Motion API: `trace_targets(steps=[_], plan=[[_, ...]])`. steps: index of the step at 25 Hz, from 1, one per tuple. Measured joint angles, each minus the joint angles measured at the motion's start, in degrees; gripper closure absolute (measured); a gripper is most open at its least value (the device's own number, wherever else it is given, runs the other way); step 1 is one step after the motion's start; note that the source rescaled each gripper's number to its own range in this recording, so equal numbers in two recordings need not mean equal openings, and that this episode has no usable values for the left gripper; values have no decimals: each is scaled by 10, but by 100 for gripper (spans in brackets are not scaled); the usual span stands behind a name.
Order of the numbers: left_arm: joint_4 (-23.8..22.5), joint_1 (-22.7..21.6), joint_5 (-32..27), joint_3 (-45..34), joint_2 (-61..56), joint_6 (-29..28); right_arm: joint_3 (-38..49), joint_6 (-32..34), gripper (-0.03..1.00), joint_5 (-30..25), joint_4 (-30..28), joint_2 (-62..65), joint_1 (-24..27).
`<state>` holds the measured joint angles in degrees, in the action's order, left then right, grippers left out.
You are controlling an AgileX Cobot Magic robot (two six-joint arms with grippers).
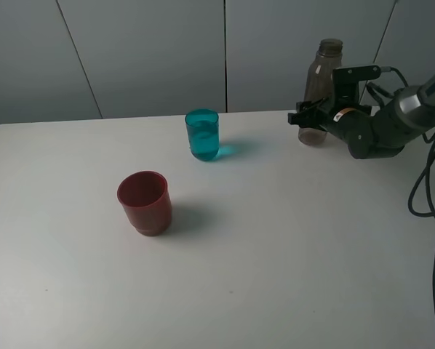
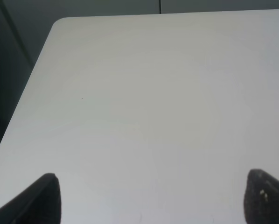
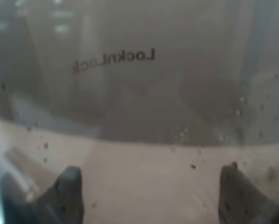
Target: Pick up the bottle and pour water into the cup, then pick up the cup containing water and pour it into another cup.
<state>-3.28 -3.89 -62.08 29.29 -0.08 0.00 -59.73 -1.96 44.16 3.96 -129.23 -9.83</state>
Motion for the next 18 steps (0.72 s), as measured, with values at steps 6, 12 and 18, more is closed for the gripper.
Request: trace_targets(steps=[6,12,18], plan=[[0,0,0,0,0,0,-1,0,95,-2,-4,0,0],[0,0,0,0,0,0,-3,10,34,-7,-16,0,0],[0,0,0,0,0,0,11,20,-2,-33,-18,22,0]])
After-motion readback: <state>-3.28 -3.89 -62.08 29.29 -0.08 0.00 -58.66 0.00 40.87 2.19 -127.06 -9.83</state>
